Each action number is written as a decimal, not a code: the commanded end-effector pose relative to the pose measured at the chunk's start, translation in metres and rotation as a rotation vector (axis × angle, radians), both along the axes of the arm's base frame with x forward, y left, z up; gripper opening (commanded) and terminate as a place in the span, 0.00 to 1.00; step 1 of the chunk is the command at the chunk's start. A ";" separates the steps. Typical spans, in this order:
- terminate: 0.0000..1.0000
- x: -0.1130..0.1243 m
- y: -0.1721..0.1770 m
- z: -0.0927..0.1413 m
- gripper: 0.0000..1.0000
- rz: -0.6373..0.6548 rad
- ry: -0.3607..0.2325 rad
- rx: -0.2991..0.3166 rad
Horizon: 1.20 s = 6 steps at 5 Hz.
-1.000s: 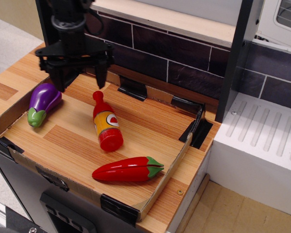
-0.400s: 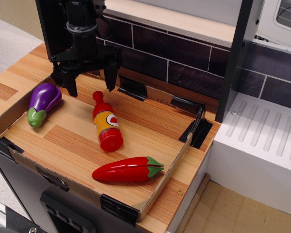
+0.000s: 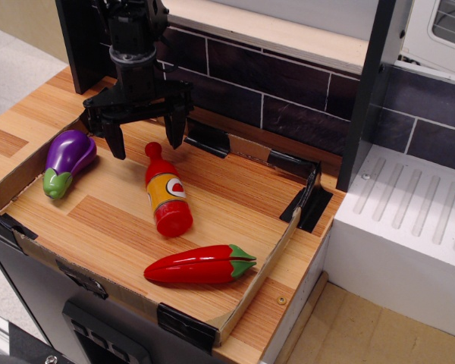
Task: Upright hot sauce bottle
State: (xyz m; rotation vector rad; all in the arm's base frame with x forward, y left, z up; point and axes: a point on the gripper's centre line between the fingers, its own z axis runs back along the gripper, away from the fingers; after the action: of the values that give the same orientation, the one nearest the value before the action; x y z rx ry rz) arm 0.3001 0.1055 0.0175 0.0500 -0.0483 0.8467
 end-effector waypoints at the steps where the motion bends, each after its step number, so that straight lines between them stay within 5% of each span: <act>1: 0.00 0.002 -0.003 -0.001 0.00 0.001 -0.038 0.034; 4: 0.00 0.001 -0.003 0.002 0.00 -0.048 -0.116 0.120; 6: 0.00 -0.002 0.012 0.046 0.00 -0.061 -0.304 0.251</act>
State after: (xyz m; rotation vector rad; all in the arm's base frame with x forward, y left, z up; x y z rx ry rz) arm 0.2926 0.1132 0.0482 0.1605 -0.3912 0.7716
